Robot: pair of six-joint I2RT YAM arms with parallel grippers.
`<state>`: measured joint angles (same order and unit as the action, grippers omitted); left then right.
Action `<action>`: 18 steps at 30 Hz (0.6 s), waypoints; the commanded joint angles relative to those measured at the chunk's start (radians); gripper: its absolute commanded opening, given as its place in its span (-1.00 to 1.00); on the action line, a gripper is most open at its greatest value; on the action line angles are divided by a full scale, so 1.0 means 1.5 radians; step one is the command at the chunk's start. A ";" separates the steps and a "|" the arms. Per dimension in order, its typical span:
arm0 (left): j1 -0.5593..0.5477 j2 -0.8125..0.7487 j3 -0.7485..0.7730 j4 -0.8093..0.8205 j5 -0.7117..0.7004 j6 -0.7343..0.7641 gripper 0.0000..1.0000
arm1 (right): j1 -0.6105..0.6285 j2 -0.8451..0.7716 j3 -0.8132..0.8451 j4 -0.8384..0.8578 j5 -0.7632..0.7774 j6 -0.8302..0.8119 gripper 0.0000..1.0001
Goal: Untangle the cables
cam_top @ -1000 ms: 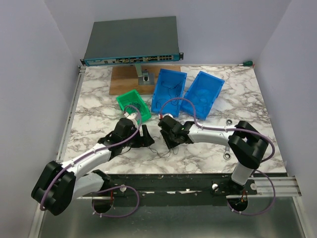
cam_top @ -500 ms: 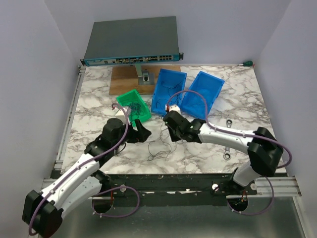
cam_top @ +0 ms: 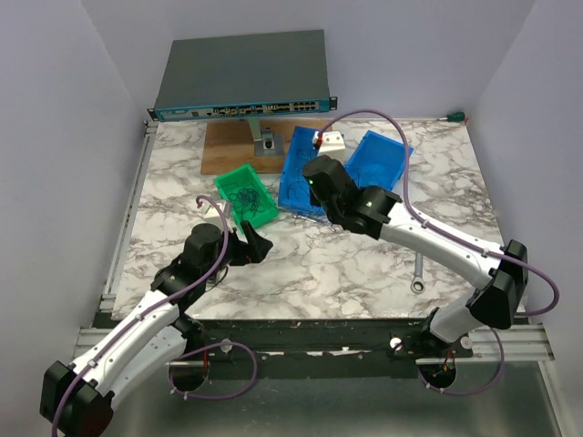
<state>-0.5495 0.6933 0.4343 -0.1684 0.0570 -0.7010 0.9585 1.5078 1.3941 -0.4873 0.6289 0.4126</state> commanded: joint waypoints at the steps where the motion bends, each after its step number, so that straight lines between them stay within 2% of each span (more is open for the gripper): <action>1: 0.003 0.000 -0.005 -0.002 0.005 -0.006 0.67 | 0.000 0.053 0.116 -0.063 0.155 -0.030 -0.99; 5: 0.002 -0.010 -0.008 -0.004 0.014 -0.012 0.67 | -0.011 0.078 0.189 -0.054 0.191 -0.072 -0.99; 9: 0.002 -0.016 -0.005 -0.015 0.010 -0.012 0.67 | -0.020 0.119 0.259 -0.069 0.271 -0.114 -0.99; 13: 0.002 -0.019 -0.008 -0.021 -0.002 -0.010 0.67 | -0.040 0.140 0.276 -0.071 0.284 -0.131 -0.99; 18: 0.002 -0.010 -0.017 -0.010 -0.002 -0.011 0.67 | -0.044 0.191 0.276 -0.053 0.357 -0.166 -0.99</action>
<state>-0.5495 0.6769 0.4294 -0.1783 0.0608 -0.7090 0.8948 1.7218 1.7920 -0.5564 1.0344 0.2260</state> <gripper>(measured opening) 0.832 0.035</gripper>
